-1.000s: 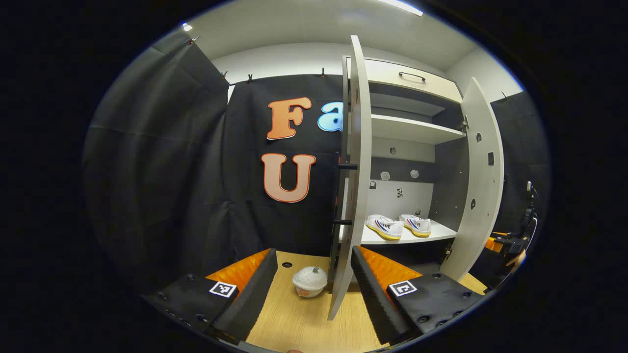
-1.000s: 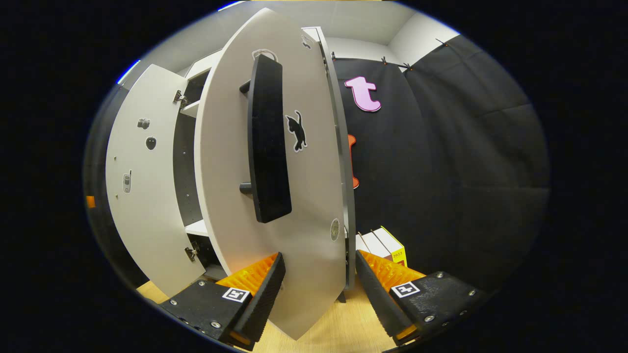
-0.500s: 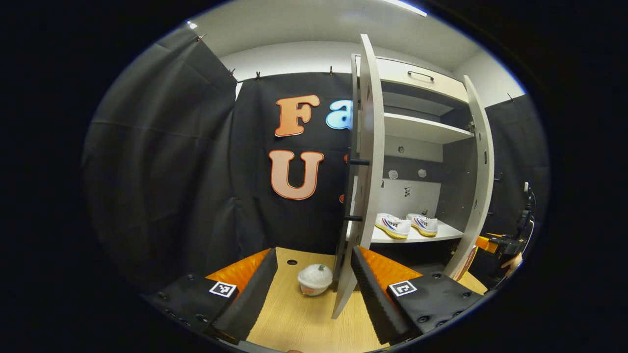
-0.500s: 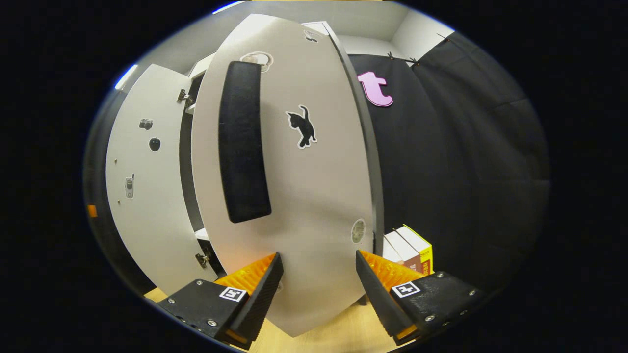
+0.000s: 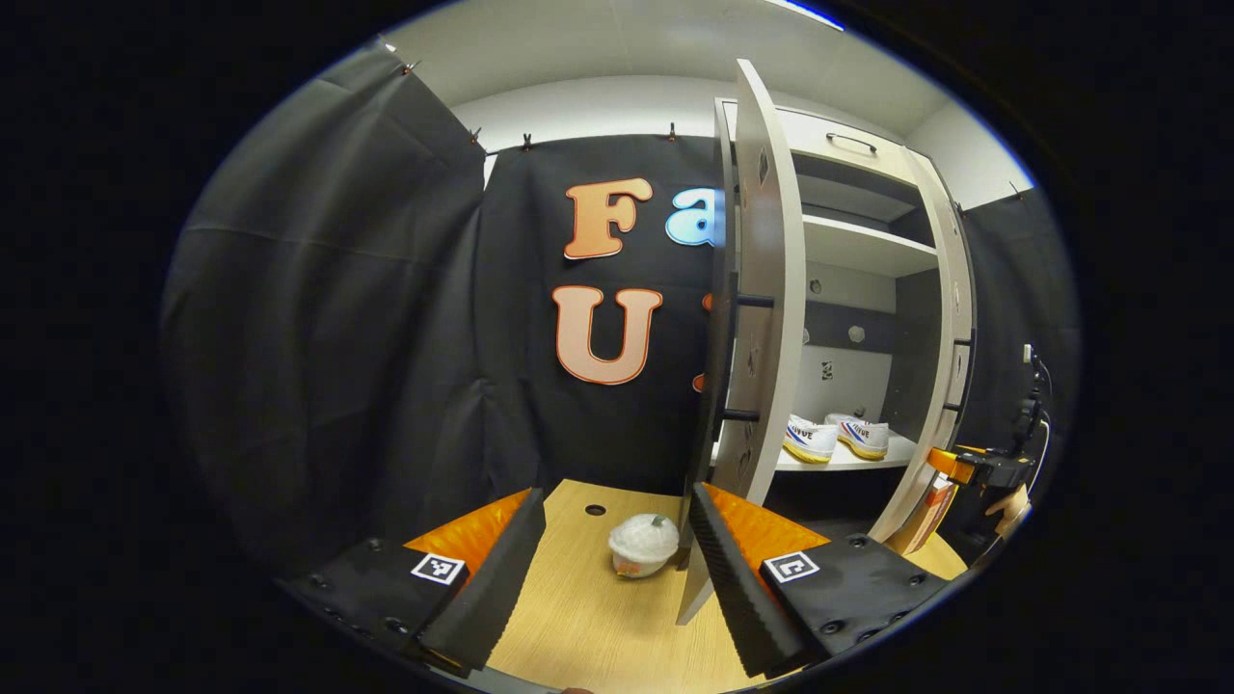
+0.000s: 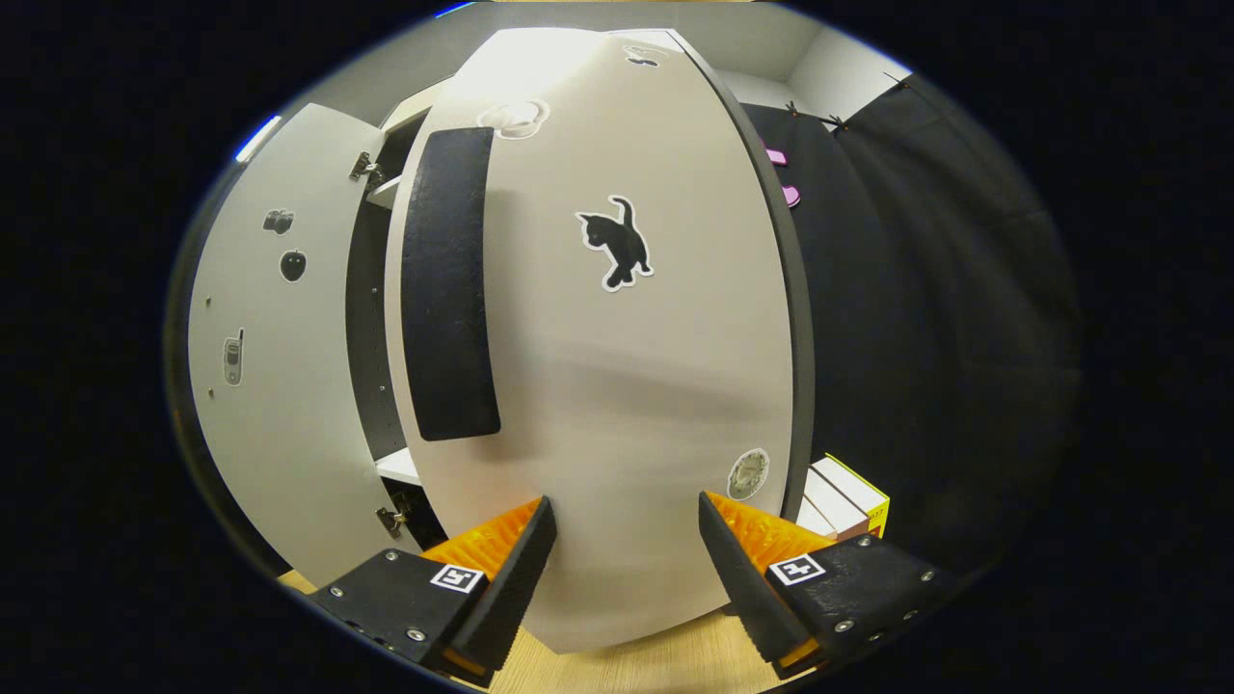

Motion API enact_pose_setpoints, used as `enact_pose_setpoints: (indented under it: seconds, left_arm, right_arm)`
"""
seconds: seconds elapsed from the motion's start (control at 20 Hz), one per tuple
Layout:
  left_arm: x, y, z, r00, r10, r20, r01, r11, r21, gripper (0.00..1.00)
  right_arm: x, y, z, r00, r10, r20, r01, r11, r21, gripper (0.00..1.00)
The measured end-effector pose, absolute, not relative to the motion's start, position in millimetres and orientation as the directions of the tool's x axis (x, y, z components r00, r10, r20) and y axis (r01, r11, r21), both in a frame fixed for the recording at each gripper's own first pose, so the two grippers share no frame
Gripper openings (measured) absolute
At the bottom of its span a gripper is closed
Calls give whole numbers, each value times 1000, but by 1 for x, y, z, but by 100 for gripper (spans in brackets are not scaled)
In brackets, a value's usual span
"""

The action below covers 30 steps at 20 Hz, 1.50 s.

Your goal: Grab one shoe with the right hand and put it into the shoe cabinet, grab the other shoe with the left hand and put it into the shoe cabinet; then close the right door with the right hand and the left door with the left hand.

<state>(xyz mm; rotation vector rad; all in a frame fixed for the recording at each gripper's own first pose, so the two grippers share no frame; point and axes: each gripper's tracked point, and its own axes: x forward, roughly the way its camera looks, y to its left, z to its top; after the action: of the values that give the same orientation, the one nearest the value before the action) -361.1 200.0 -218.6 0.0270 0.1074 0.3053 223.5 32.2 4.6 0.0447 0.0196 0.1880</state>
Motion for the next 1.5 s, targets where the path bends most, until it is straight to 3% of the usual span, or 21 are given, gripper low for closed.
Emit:
enact_pose_setpoints:
  seconds: [1.15, 1.5]
  left_arm:
    - [-269, 195, -273, 972, 186, -145, -182, 983, 35, 98]
    - [-259, 194, -282, 974, 172, -149, -173, 985, 7, 96]
  right_arm:
    - [249, 49, 7, 994, 100, -43, -100, 995, -7, 92]
    - [206, 39, 28, 991, 135, -13, -135, 991, -9, 92]
